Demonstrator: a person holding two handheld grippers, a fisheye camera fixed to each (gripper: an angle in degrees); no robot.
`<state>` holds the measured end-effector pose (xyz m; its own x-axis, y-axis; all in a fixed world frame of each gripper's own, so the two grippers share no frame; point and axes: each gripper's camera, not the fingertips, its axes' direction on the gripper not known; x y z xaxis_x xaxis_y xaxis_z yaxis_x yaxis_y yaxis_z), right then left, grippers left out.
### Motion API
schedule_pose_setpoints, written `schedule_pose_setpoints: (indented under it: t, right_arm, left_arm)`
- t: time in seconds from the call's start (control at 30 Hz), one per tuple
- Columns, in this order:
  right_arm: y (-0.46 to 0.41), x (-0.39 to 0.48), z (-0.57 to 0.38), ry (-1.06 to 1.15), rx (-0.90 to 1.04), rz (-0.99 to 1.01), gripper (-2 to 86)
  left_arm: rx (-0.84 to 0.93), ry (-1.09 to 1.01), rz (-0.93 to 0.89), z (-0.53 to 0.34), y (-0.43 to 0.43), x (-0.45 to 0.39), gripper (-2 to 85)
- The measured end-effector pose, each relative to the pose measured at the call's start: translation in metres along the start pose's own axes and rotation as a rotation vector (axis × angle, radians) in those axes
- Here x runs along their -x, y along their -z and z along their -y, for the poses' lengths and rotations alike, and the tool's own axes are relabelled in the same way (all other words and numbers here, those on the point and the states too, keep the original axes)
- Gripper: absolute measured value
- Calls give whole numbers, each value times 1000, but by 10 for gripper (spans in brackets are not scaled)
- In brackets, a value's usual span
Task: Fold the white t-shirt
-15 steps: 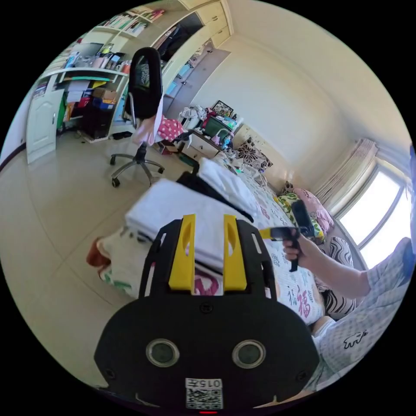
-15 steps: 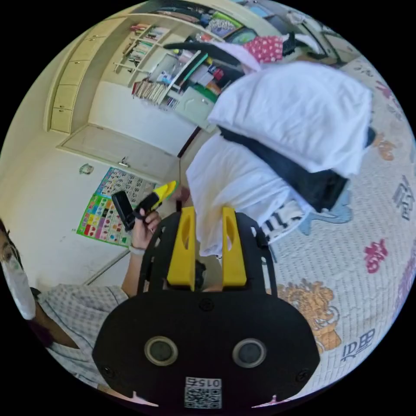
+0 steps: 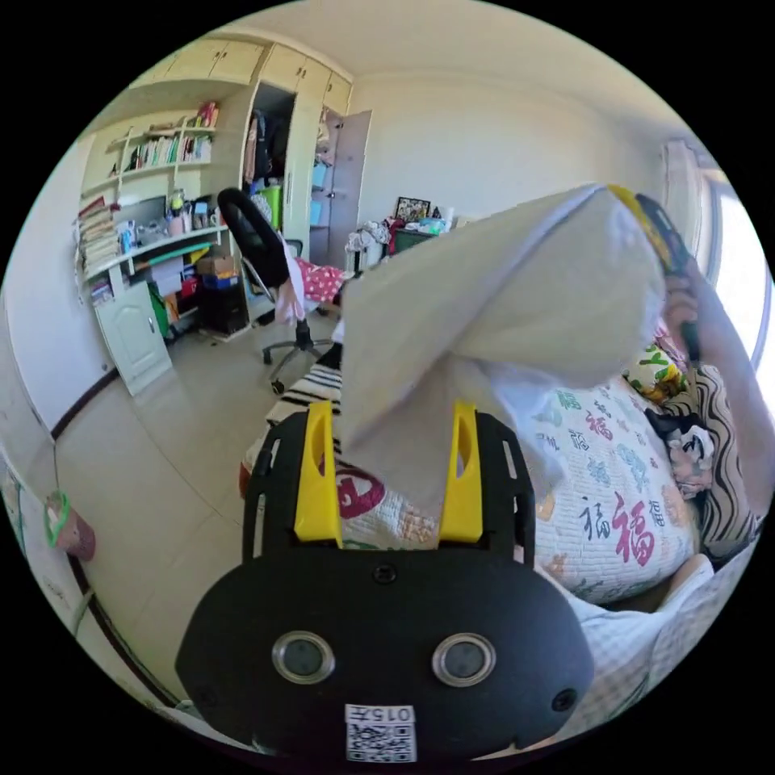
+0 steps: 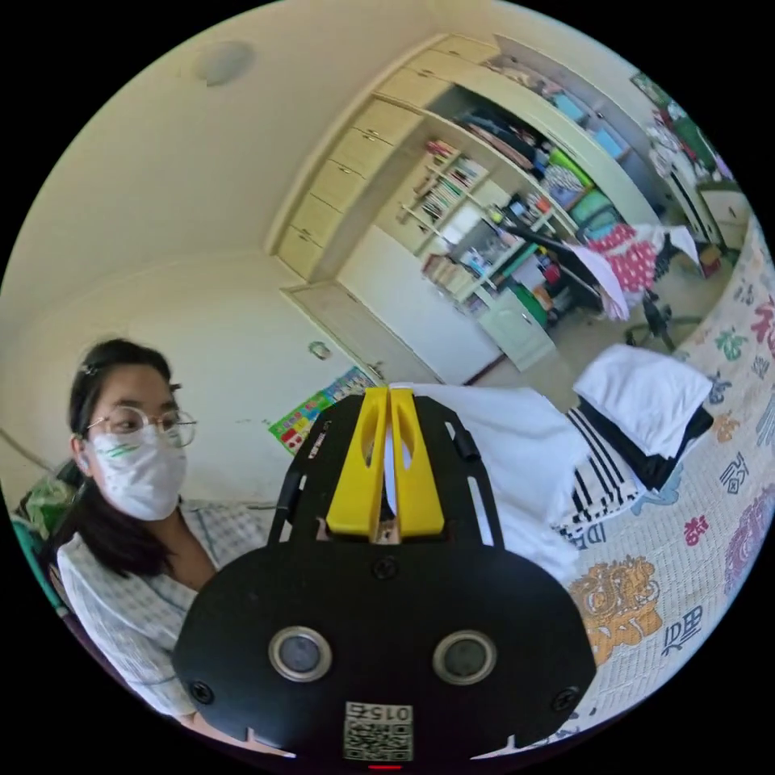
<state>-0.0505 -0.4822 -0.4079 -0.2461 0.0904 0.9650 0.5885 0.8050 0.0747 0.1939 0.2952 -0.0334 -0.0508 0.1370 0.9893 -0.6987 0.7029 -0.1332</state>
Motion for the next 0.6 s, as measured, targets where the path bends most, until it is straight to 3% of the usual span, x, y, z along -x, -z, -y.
schedule_pose_setpoints:
  t: [0.1,0.17,0.4,0.6]
  right_arm:
    - [60,76,-16,103,-54,12,-5]
    - [108,131,-38,151,-63,-118,-5]
    - [267,280,-131,252,-250,-296,-4]
    - [389,383,-219,250,-470,-680,-2]
  left_arm:
    - [-38,-69,-165,-1,6,-50,98]
    - [-19,-146,-337,-2,8,-85,22]
    - [-10,-531,-634,24,46,-222,1]
    - [10,-834,-810,84,35,-336,9]
